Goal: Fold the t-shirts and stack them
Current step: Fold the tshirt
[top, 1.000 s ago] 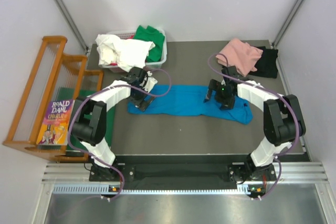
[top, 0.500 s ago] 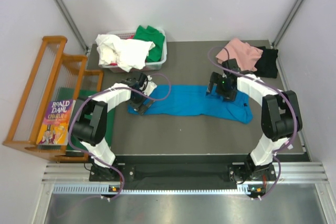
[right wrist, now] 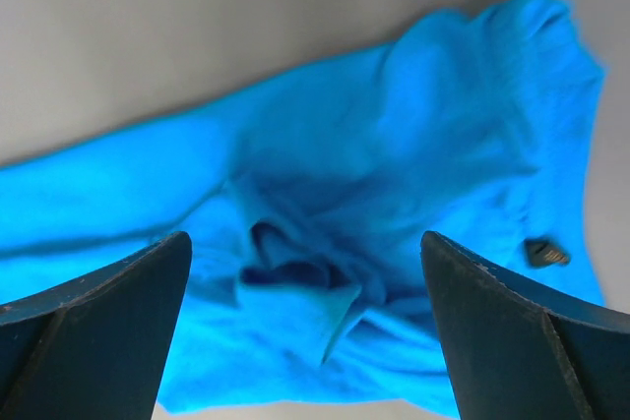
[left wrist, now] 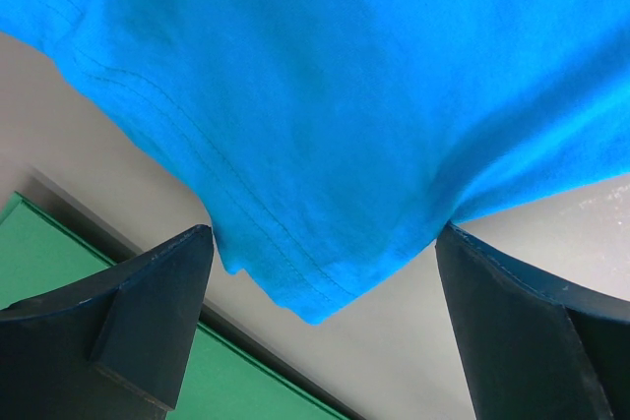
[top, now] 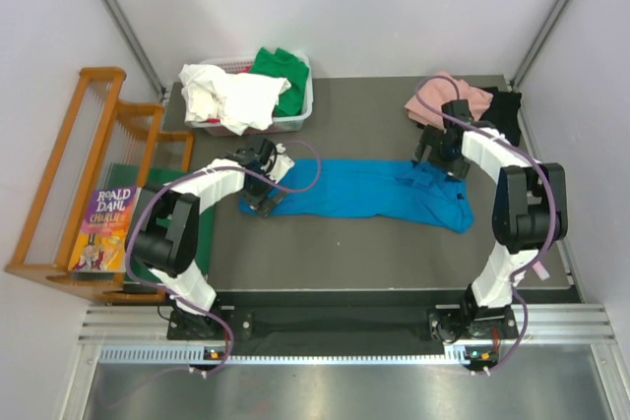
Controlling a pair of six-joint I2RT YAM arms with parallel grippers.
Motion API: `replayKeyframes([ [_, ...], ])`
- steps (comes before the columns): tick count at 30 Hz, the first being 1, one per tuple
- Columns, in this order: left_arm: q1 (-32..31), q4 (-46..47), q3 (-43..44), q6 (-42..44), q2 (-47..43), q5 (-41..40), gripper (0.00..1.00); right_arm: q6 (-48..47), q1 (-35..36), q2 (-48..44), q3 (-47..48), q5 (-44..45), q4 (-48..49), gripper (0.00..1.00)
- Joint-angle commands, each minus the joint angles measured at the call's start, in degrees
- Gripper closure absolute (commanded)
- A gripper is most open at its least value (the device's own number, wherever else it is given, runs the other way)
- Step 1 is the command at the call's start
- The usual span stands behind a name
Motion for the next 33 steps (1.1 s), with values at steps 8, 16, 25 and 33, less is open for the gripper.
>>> replayKeyframes([
  [8, 0.0, 0.5, -1.2, 1.1, -3.1, -2.1, 0.01, -1.7, 0.8, -5.3, 15.6, 7.9, -7.1, 0.0],
  [16, 0.0, 4.0, -3.5, 5.7, -2.7, -7.6, 0.01, 5.5, 7.5, -22.5, -3.8, -7.1, -0.9, 0.0],
  [25, 0.2, 7.3, -1.8, 10.6, -1.2, -12.2, 0.01, 7.5, 7.8, -23.7, -20.5, -7.3, 6.3, 0.0],
  [33, 0.1, -12.3, 18.3, 0.6, -2.4, 4.3, 0.01, 6.4, 7.7, -21.3, -16.6, -6.5, 5.3, 0.0],
])
